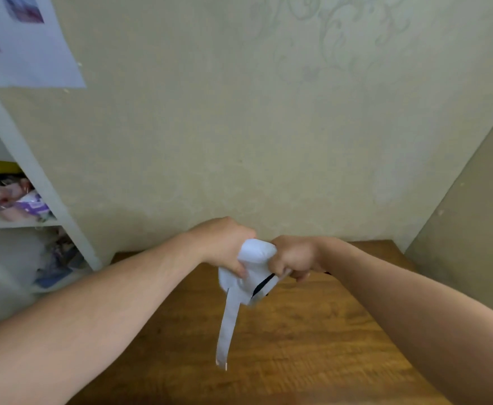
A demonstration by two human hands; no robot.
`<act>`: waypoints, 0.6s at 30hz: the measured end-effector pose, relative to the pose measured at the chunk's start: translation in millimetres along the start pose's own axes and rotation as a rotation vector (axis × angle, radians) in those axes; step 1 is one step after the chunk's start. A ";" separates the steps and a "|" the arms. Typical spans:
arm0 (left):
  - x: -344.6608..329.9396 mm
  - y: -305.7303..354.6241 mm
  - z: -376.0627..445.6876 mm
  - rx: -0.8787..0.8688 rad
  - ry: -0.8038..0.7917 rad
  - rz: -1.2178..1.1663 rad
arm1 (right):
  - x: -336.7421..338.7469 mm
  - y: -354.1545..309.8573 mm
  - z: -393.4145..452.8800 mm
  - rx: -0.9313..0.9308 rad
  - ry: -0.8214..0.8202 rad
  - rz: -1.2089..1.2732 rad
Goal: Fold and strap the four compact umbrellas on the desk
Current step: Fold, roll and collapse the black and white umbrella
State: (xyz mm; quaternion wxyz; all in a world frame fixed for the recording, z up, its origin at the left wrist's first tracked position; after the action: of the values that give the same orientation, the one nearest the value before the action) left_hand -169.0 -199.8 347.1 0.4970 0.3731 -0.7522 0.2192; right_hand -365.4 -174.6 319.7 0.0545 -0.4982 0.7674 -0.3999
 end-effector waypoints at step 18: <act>21.4 55.1 24.1 0.131 0.049 -0.219 | 21.8 8.7 -28.5 0.090 0.615 -0.935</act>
State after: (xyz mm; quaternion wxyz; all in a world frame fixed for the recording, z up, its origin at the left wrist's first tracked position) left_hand -230.8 -189.6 359.0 0.5107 0.4794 -0.6785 0.2213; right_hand -396.2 -174.6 340.0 -0.3337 -0.6429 0.4275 -0.5409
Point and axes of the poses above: each hand's wrist, its own z-axis towards the middle knuckle, its own x-axis out of the back of the hand, y = z × x, the point moved 1 cm from there along z, towards the middle knuckle, and after that the axes turned 11 degrees about -y, right-handed, at the moved point
